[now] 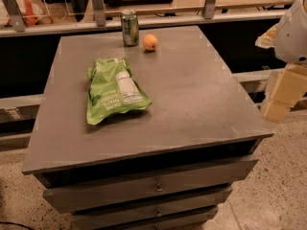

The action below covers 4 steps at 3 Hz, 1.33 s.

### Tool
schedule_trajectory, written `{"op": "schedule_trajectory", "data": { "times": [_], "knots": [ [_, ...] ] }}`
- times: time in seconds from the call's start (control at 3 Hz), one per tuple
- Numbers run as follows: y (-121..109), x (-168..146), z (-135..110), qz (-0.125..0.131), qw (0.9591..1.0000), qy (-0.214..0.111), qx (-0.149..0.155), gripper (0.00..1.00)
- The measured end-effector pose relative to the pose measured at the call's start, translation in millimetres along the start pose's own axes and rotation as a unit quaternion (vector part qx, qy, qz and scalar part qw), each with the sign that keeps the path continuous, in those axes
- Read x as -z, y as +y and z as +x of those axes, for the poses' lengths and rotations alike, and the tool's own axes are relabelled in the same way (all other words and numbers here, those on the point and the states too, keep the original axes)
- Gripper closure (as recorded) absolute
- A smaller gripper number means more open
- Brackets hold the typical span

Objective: Move green rice chip bag near orange

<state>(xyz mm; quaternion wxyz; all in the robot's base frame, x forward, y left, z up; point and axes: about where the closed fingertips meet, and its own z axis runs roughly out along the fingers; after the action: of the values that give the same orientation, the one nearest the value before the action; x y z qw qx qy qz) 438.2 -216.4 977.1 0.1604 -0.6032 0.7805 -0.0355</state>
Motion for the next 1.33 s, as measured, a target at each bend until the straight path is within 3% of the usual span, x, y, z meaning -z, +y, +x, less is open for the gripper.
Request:
{"op": "schedule_trajectory", "data": {
  "times": [0.33,0.67,1.0,1.33],
  "knots": [
    [0,0,0,0.000,1.0000,0.000,0.000,0.00],
    [-1,-3,-6,0.003,0.9997,-0.021,-0.006,0.00],
    [12,-20,-16,0.000,0.9955,-0.076,-0.058,0.00],
    [31,-51,-26,-0.006,0.9823,-0.156,-0.102,0.00]
  ]
}}
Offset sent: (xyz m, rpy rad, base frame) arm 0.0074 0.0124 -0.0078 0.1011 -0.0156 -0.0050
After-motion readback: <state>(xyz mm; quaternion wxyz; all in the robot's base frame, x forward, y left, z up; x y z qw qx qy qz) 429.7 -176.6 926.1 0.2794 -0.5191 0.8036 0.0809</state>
